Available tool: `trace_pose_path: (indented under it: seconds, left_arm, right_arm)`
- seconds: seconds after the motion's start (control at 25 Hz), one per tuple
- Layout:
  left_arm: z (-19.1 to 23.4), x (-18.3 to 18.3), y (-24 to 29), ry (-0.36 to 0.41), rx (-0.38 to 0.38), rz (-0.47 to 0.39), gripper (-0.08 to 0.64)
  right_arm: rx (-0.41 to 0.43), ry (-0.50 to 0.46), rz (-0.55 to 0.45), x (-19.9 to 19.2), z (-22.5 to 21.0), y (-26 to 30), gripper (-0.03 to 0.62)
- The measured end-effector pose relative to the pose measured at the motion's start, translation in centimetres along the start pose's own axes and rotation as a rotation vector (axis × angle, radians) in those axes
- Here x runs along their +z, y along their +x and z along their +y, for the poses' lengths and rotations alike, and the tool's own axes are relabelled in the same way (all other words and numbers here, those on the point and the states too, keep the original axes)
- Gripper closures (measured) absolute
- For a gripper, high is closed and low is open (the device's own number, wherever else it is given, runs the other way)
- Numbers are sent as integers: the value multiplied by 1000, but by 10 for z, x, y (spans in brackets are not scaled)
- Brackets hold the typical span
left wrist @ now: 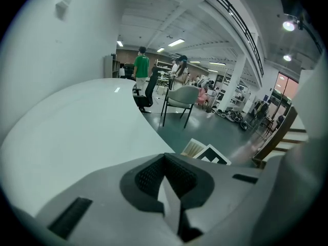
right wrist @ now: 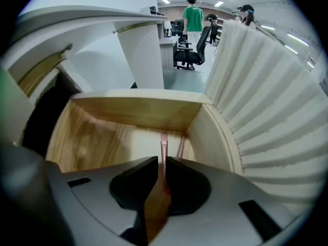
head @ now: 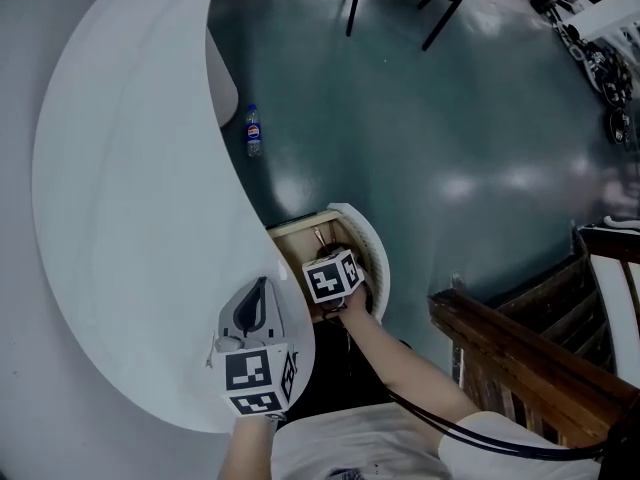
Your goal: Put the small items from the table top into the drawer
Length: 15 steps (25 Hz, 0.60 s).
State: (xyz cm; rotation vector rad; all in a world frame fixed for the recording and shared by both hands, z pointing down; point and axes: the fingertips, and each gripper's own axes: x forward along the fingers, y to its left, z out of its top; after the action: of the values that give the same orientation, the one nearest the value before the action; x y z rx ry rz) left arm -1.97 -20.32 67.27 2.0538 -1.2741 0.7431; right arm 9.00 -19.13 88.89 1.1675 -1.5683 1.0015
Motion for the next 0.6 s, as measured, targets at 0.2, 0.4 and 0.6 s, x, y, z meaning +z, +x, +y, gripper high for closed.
trace_pose_path:
  seconds: [0.2,0.4,0.6]
  left_arm:
    - [-5,10,-22,-16,29,-39,535]
    - [-18,16,-57,-30,71,-93,535]
    - [-35,12,-92,-29,126,-140,535]
  right_arm:
    - [70,-7,-72,17,15,-47,532]
    - [95,-79,-163,22,21,-114,532]
    - [130,-109,-238,7,18,-173,532]
